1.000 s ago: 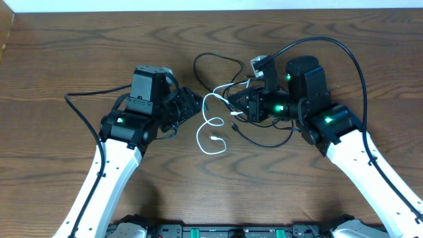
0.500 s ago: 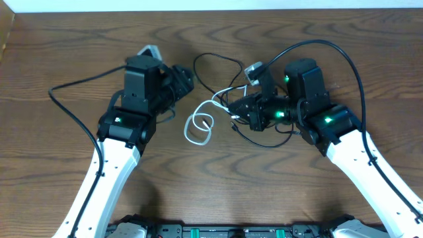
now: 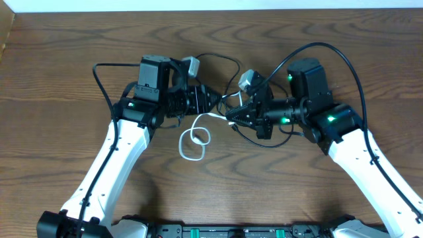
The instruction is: Untangle cables
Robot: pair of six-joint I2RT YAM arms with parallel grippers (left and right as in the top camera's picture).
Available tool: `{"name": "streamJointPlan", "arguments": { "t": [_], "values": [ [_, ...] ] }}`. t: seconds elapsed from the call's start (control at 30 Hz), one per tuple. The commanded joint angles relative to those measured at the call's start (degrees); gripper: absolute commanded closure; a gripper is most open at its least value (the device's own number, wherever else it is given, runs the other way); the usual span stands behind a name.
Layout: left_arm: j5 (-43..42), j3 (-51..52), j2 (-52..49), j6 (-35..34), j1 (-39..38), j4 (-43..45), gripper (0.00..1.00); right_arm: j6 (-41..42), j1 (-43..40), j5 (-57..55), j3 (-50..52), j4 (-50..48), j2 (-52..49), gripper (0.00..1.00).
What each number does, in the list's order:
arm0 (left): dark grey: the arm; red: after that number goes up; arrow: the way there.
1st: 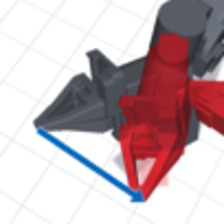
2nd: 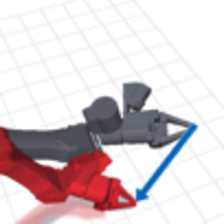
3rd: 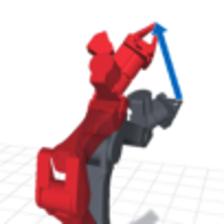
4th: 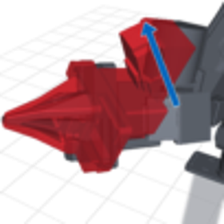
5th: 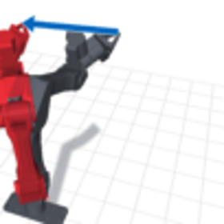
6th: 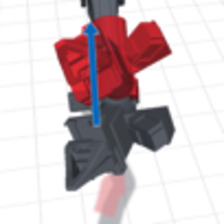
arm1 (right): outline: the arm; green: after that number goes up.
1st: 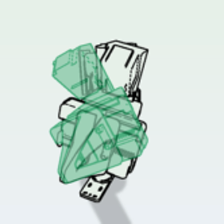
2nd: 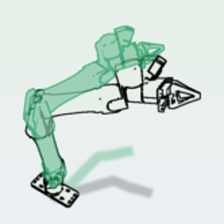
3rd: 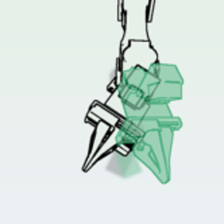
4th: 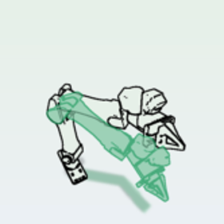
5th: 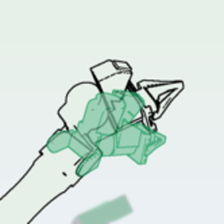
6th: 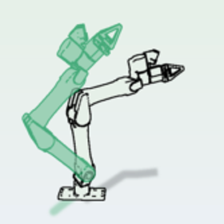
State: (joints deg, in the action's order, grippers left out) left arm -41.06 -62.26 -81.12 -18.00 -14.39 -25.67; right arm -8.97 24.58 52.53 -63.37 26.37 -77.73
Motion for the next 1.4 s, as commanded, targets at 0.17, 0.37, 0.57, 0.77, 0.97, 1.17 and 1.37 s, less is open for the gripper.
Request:
{"name": "streamJointPlan", "arguments": {
  "t": [0.17,0.37,0.57,0.77,0.97,1.17,1.37],
  "values": [
    [-3.3,-0.5,-0.3,10.7,0.2,-5.2,0.72,-2.3,-1.0,1.0,-0.7,-1.7,0.6,0.99],
    [0.3,-0.5,-2.8,10.7,0.2,-6.2,0.92,0.0,-1.1,1.0,-0.7,-3.0,0.6,0.99],
    [15.6,-0.5,-4.3,10.7,0.2,-13.5,0.92,10.9,-6.3,1.0,-0.8,-9.5,0.7,0.99],
    [22.3,-0.5,-4.2,10.7,0.2,-15.5,0.92,22.8,-18.8,8.6,-0.8,-17.9,0.7,0.99],
    [27.2,-0.5,-4.2,10.3,0.2,-15.2,0.92,25.8,-28.4,9.2,-0.7,-17.9,0.7,0.99],
    [19.2,-0.6,-4.0,-3.4,0.2,-7.6,0.92,26.4,-28.2,9.2,-0.7,-8.2,0.7,0.90],
    [13.2,-2.5,-2.1,-3.1,0.3,-5.5,0.92,23.2,-25.7,9.6,-0.7,2.4,0.7,0.87]
  ]
}}
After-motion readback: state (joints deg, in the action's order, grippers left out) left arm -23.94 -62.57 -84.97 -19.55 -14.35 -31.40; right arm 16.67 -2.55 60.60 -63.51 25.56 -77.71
